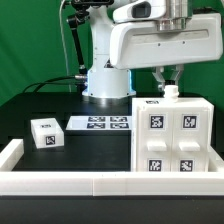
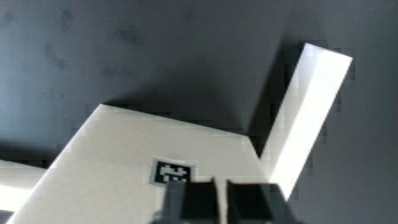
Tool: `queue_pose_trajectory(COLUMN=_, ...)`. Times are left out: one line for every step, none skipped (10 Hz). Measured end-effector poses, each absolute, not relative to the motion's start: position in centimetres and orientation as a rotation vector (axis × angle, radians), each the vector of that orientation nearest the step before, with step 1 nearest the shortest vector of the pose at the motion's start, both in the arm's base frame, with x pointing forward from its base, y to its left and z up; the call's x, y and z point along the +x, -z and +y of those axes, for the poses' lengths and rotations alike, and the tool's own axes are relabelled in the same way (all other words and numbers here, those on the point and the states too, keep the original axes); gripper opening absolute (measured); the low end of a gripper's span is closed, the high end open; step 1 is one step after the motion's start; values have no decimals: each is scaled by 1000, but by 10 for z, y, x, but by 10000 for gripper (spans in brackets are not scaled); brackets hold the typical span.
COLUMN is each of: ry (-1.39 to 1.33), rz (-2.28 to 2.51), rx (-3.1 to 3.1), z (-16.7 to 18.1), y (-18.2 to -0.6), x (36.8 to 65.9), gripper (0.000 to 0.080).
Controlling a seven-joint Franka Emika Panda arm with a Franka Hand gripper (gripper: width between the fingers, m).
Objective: Assemble cabinet
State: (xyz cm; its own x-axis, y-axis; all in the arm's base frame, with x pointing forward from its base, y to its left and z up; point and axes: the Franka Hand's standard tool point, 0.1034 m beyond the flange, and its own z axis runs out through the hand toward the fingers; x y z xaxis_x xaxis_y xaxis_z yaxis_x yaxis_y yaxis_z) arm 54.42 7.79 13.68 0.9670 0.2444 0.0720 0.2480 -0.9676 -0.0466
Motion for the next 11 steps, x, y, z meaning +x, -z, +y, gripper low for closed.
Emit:
queue_pose_trajectory(ry=101, rz=-383, rx=-3061, z=78, y=-137, x=544, gripper=267)
queue_pose_trajectory(ry=101, rz=-383, rx=-3061, z=78, y=-137, x=544, gripper=267)
queue_pose_trajectory(ry=100, rz=-383, rx=-3061, z=78, y=-137, x=544, gripper=448)
queue_pose_trajectory(ry=81, rz=-370, rx=-3064, z=76, y=-133, x=537, gripper=448)
queue_pose_trajectory(ry=47, rz=-405, rx=-3065, z=60, y=-126, x=521, gripper=632)
queue_pose_trajectory(ry=25, rz=-418, rx=-3071, z=38, y=-119, x=505, gripper=743)
queue_pose_trajectory(ry=23, rz=-462, rx=-3072, z=14, y=-112, x=493, gripper=743)
queue_pose_trajectory(ry=12, rz=-502, rx=-3072, z=-14, y=-106, x=485, gripper=788)
queue_pose_trajectory(ry=-1, rz=-512, rx=-3075, z=-40, y=-103, x=478, gripper=796)
queue_pose_trajectory(ry=-3, rz=-537, rx=-3075, z=-62, y=-99, x=476, gripper=796)
queue_pose_trajectory(ry=-5, rz=-534, rx=-3075, z=-70, y=-100, x=476, gripper=796)
